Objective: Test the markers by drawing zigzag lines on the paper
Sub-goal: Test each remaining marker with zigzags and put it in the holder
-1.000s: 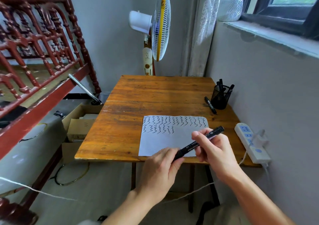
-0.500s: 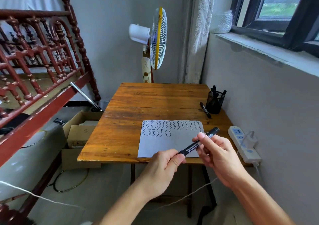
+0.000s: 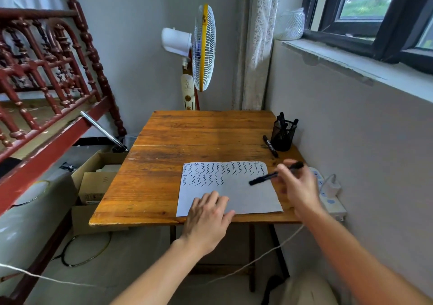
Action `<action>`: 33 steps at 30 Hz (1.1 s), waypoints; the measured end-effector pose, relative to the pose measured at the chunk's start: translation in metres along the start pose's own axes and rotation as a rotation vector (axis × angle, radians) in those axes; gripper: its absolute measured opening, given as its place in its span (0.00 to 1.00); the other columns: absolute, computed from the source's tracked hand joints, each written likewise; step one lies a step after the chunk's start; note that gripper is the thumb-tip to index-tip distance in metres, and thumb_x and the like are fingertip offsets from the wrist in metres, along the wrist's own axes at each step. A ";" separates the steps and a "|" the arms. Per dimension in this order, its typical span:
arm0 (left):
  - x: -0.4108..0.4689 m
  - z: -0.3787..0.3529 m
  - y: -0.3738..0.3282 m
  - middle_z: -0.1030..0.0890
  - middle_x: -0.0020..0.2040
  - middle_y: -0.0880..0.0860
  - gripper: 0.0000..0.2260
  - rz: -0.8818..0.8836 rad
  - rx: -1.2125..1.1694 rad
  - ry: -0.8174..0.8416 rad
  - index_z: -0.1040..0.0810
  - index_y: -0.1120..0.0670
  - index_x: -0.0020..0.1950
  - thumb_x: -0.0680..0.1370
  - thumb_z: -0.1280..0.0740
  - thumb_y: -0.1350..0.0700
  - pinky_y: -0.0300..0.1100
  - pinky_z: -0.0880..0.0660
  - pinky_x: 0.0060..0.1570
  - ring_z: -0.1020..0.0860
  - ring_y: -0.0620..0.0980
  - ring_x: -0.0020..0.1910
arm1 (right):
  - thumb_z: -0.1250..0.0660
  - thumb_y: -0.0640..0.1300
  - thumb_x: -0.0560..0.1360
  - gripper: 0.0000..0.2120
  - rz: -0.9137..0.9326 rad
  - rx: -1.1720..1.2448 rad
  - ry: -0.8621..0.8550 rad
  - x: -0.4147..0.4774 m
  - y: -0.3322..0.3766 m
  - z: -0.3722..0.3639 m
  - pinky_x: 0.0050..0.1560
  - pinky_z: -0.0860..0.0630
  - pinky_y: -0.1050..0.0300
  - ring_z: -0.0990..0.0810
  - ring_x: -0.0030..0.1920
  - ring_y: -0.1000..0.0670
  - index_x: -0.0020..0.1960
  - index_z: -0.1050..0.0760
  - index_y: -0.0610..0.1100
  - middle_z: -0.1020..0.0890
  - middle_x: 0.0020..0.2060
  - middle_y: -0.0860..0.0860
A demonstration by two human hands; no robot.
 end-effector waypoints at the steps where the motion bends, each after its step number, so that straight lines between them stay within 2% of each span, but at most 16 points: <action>1: 0.001 -0.007 0.005 0.26 0.57 0.51 0.17 0.004 0.029 0.010 0.30 0.52 0.63 0.80 0.46 0.44 0.45 0.31 0.56 0.28 0.49 0.56 | 0.33 0.43 0.78 0.10 0.047 -0.012 -0.095 0.017 0.004 0.007 0.36 0.22 0.61 0.18 0.43 0.51 0.58 0.28 0.44 0.19 0.50 0.44; 3: 0.006 -0.021 0.015 0.26 0.57 0.51 0.16 0.026 0.069 0.035 0.29 0.52 0.61 0.80 0.46 0.44 0.45 0.31 0.56 0.29 0.49 0.56 | 0.34 0.42 0.78 0.09 0.114 -0.008 -0.235 0.051 0.013 0.019 0.39 0.21 0.58 0.17 0.42 0.51 0.56 0.32 0.46 0.20 0.50 0.46; 7: 0.012 -0.051 0.035 0.26 0.56 0.51 0.15 0.078 0.088 0.069 0.27 0.51 0.59 0.79 0.44 0.45 0.44 0.30 0.54 0.29 0.49 0.55 | 0.41 0.45 0.82 0.04 0.168 0.016 -0.389 0.123 0.027 0.028 0.35 0.20 0.59 0.18 0.41 0.52 0.53 0.35 0.47 0.24 0.43 0.54; 9: 0.009 -0.063 0.042 0.24 0.53 0.51 0.14 0.087 0.103 0.048 0.26 0.51 0.55 0.78 0.44 0.45 0.45 0.28 0.51 0.27 0.50 0.52 | 0.42 0.48 0.81 0.04 0.203 -0.036 -0.431 0.160 0.030 0.026 0.43 0.17 0.52 0.17 0.42 0.52 0.52 0.35 0.48 0.24 0.41 0.56; 12: 0.004 -0.074 0.047 0.22 0.52 0.52 0.13 0.119 0.118 -0.010 0.25 0.51 0.53 0.76 0.44 0.46 0.48 0.27 0.50 0.25 0.52 0.52 | 0.42 0.49 0.80 0.06 0.219 -0.158 -0.459 0.209 0.026 0.019 0.52 0.20 0.44 0.16 0.46 0.46 0.52 0.33 0.46 0.23 0.39 0.56; 15: 0.005 -0.080 0.048 0.21 0.53 0.54 0.13 0.135 0.137 -0.028 0.25 0.51 0.53 0.75 0.43 0.48 0.49 0.28 0.51 0.25 0.54 0.53 | 0.43 0.48 0.81 0.14 0.196 -0.335 -0.444 0.245 0.017 0.007 0.56 0.23 0.45 0.19 0.54 0.41 0.59 0.28 0.39 0.19 0.51 0.44; 17: 0.006 -0.083 0.049 0.21 0.53 0.54 0.13 0.131 0.143 -0.043 0.24 0.52 0.52 0.75 0.42 0.48 0.49 0.30 0.51 0.25 0.55 0.53 | 0.43 0.48 0.81 0.17 0.149 -0.497 -0.413 0.262 0.007 0.001 0.56 0.26 0.48 0.21 0.58 0.39 0.60 0.27 0.36 0.19 0.57 0.40; 21: 0.005 -0.086 0.050 0.21 0.53 0.55 0.12 0.112 0.147 -0.078 0.24 0.52 0.52 0.74 0.41 0.49 0.49 0.32 0.51 0.25 0.55 0.53 | 0.42 0.53 0.78 0.22 0.121 -0.759 -0.342 0.279 -0.001 -0.006 0.53 0.25 0.45 0.20 0.55 0.35 0.56 0.23 0.36 0.19 0.56 0.36; 24: 0.005 -0.086 0.050 0.21 0.52 0.55 0.12 0.100 0.151 -0.101 0.25 0.53 0.52 0.74 0.41 0.50 0.49 0.32 0.51 0.25 0.56 0.52 | 0.40 0.53 0.77 0.21 0.089 -0.874 -0.314 0.284 0.003 -0.007 0.54 0.25 0.45 0.20 0.55 0.35 0.55 0.22 0.37 0.19 0.56 0.36; 28: 0.005 -0.085 0.049 0.21 0.53 0.55 0.12 0.103 0.152 -0.077 0.25 0.53 0.52 0.74 0.41 0.50 0.50 0.32 0.51 0.25 0.56 0.53 | 0.36 0.55 0.75 0.21 0.012 -0.883 -0.294 0.282 0.008 0.002 0.51 0.25 0.48 0.20 0.55 0.36 0.55 0.20 0.38 0.18 0.55 0.38; 33: 0.004 -0.085 0.050 0.21 0.53 0.55 0.12 0.121 0.148 -0.047 0.26 0.53 0.53 0.74 0.43 0.50 0.50 0.31 0.51 0.25 0.56 0.53 | 0.32 0.56 0.74 0.21 -0.040 -0.877 -0.181 0.275 0.006 0.008 0.47 0.26 0.49 0.19 0.51 0.37 0.52 0.21 0.38 0.18 0.53 0.38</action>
Point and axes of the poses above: each hand's wrist, its own x-axis towards the middle knuckle, its own z-axis out of the back of the hand, y = z × x, the point moved 4 cm from there along x, towards the middle knuckle
